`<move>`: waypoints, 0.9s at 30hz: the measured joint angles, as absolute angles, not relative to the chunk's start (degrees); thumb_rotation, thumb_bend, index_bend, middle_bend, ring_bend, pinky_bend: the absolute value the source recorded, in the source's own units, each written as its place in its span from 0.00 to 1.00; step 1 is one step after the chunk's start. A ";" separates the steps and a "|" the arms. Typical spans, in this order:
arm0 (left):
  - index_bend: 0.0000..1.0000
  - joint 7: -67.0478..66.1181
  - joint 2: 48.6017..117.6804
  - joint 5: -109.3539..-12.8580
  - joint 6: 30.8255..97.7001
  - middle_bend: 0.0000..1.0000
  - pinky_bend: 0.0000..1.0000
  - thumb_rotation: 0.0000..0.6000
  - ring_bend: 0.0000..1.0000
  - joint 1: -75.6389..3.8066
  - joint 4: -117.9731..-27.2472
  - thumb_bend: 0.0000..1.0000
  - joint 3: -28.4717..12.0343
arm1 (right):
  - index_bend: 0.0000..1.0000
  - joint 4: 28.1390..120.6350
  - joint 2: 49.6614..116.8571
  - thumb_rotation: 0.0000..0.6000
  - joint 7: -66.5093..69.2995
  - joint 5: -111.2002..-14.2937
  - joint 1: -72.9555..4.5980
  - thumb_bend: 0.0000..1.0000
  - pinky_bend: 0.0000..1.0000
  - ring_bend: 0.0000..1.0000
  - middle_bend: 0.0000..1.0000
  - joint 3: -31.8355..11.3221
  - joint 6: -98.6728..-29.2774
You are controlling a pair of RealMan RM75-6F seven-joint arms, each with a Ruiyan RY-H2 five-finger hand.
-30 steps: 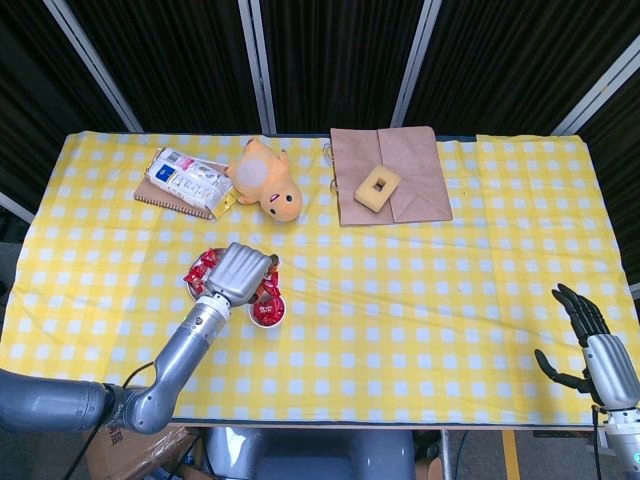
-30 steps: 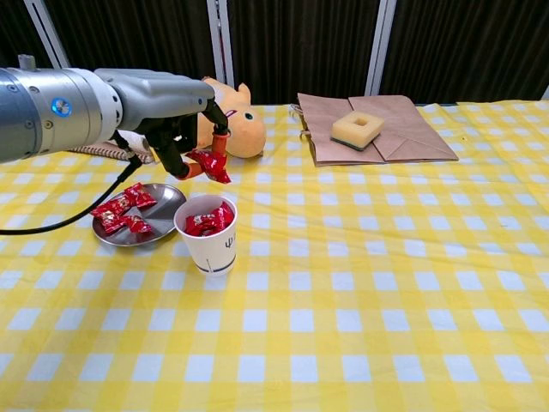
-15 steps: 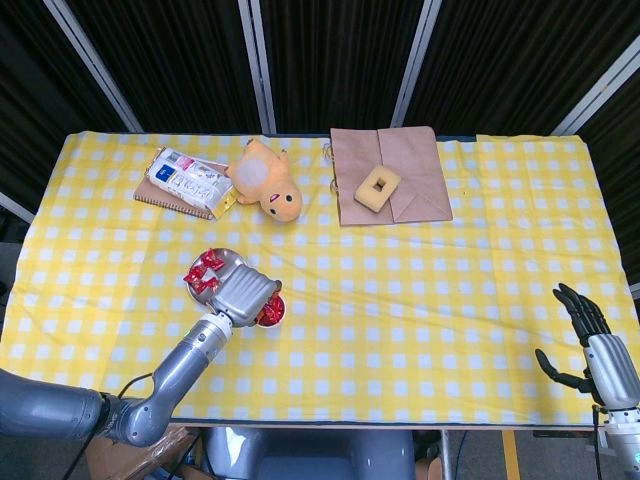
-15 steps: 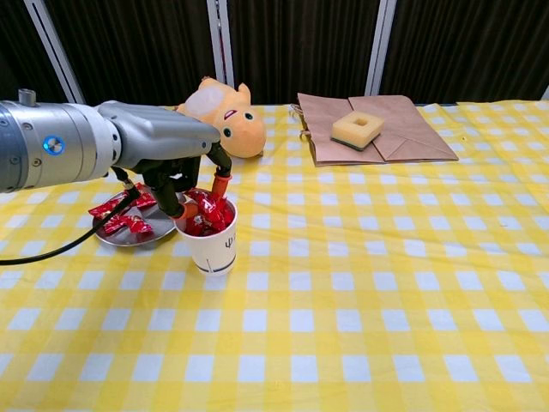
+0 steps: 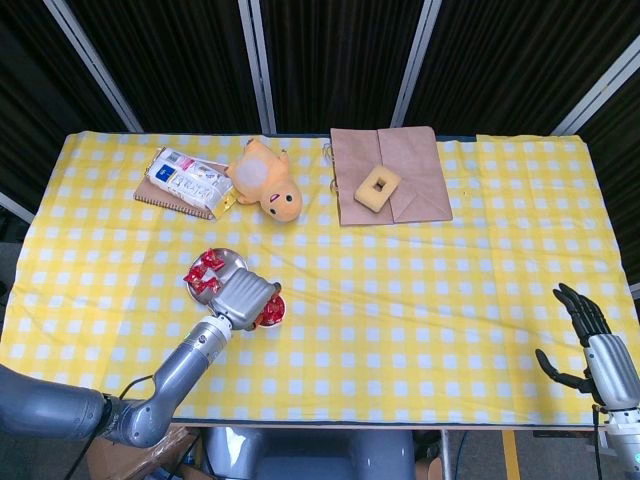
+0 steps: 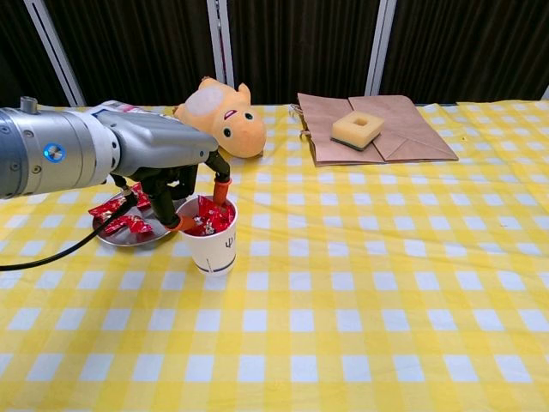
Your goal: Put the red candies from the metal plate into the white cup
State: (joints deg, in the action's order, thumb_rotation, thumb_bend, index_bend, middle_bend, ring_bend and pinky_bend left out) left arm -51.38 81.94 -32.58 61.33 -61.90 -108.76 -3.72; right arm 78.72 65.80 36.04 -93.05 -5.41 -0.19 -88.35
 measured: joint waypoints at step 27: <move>0.00 -31.41 70.83 -69.41 84.53 0.00 0.04 1.00 0.00 -39.16 -116.08 0.15 5.54 | 0.00 77.13 66.95 1.00 31.59 -92.77 -5.21 0.42 0.00 0.00 0.00 -0.48 -88.67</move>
State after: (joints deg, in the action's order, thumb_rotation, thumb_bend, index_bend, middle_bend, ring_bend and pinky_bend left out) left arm -31.41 70.83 -69.41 84.53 -39.16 -116.08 5.54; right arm 77.13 66.95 31.59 -92.77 -5.21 -0.48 -88.67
